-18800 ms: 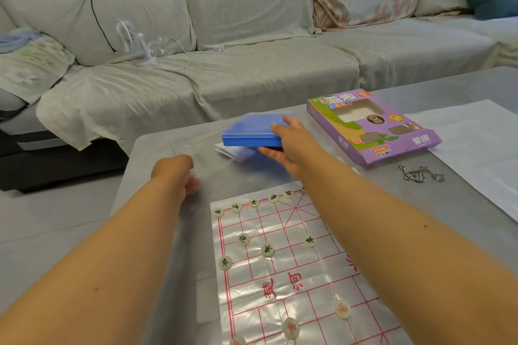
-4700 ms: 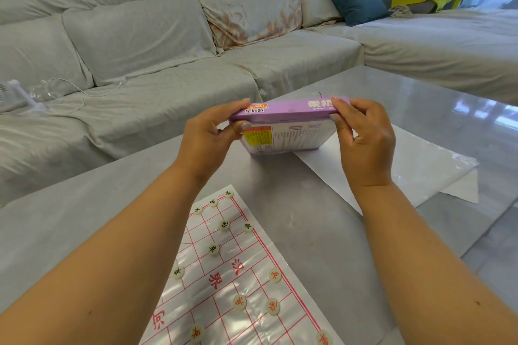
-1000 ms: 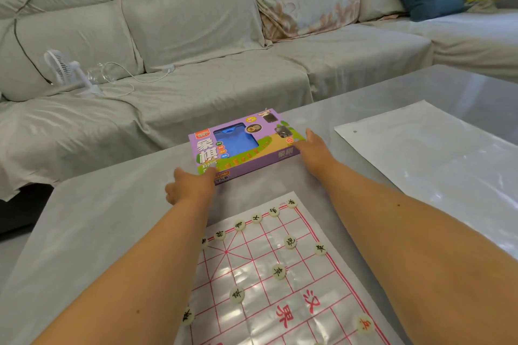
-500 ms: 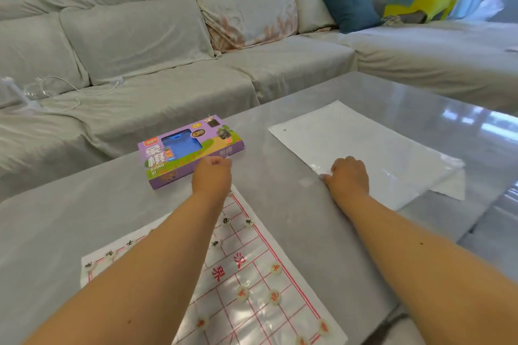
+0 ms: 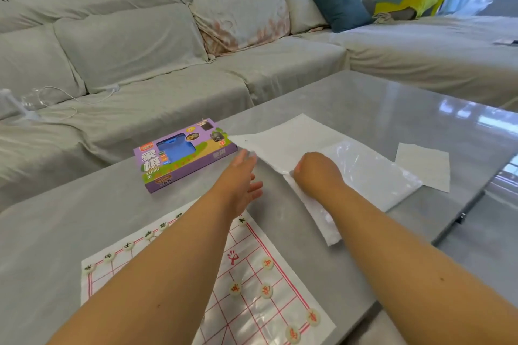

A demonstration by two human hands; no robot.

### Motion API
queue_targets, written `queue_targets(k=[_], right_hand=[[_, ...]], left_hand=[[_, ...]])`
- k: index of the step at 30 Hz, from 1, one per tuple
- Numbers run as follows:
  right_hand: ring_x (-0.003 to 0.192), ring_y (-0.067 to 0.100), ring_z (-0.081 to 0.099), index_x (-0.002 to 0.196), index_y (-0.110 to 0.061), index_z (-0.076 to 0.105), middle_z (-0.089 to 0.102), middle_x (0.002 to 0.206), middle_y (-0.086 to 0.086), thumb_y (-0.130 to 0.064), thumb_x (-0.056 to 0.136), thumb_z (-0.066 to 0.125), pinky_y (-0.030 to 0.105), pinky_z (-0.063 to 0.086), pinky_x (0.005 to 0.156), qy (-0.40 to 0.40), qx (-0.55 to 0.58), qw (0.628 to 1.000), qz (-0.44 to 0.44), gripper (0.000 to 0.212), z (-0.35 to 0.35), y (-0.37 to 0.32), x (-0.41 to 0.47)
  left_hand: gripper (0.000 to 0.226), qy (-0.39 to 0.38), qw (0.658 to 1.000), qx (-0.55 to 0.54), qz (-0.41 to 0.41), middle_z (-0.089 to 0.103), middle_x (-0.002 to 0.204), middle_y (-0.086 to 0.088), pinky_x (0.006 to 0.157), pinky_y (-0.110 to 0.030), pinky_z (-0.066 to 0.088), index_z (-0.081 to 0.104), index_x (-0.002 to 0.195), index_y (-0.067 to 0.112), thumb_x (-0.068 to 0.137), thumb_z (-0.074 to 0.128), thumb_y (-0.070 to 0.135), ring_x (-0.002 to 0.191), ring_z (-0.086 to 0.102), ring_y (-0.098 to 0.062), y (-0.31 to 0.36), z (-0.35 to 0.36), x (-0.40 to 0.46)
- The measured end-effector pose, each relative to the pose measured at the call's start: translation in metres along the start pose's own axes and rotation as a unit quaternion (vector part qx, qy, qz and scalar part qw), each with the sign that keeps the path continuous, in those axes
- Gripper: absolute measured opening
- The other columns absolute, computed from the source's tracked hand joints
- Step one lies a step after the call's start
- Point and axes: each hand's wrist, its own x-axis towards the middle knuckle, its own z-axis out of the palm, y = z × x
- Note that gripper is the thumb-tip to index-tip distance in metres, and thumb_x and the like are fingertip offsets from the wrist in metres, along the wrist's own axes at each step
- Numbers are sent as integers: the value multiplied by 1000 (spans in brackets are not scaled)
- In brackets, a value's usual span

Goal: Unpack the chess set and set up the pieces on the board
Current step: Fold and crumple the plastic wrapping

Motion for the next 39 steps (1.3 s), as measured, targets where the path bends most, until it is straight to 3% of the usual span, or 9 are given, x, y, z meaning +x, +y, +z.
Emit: queue_targets(k=[3,5,9,16,24,27,30,34,39], right_hand=[[81,27,53,63,-15,44,52,72,4,-26,90,57,31,41,78,-60,27,997,-38,32,2,-8,-18],[80,25,54,60,-17,43,55,75,5,-30,90,59,31,43,81,-82,83,993,-36,36,-3,-5,-20],[87,31,62,87,1,64,68,91,14,-27,90,56,34,47,76,59,186,981,11,29,-25,21,-10],[102,23,55,118,-12,54,59,111,4,-28,90,56,27,37,81,185,329,922,83,32,-61,69,27],[113,25,53,126,-21,46,55,124,5,-53,88,45,37,41,91,126,405,904,63,49,-101,69,41],[109,21,53,129,-31,47,51,126,-1,-36,90,54,36,47,90,103,481,871,11,39,-115,59,36],[97,17,57,111,-25,61,58,114,1,-8,92,55,31,49,81,45,566,822,-49,26,-121,47,27],[91,13,57,90,-18,67,63,103,3,-2,92,53,23,49,80,50,614,786,-61,22,-128,28,14],[92,13,61,110,-12,65,64,101,0,5,83,61,23,53,77,-49,518,845,-120,32,-137,12,-5]], left_hand=[[42,-37,998,-52,-26,62,118,-4,93,-44,51,52,130,27,94,49,49,102,64,-29,-3,5,0],[29,-34,996,-78,-30,72,103,-5,80,-39,56,61,116,16,96,52,36,89,68,-24,-6,9,2],[45,-5,999,-8,45,59,129,-9,87,-37,52,51,133,11,89,58,0,108,61,-27,-6,16,9],[60,-45,978,28,204,60,128,-3,87,-35,51,63,118,21,77,52,-22,95,61,-21,45,29,-11],[57,-138,960,24,241,70,104,2,71,-31,57,68,110,18,77,48,-25,83,68,-19,113,4,-54],[57,-125,959,31,251,67,114,-3,80,-35,55,67,112,18,79,48,-24,86,66,-21,121,-14,-63],[50,-77,965,16,252,71,100,-1,78,-31,55,67,112,15,79,54,-20,80,65,-18,125,-33,-68],[41,-28,968,106,227,69,108,-14,93,-38,49,68,107,11,72,70,-10,90,61,-27,124,-57,-80],[61,23,957,178,230,63,119,-17,97,-35,48,60,122,6,66,72,-17,100,63,-27,123,-85,-95]])
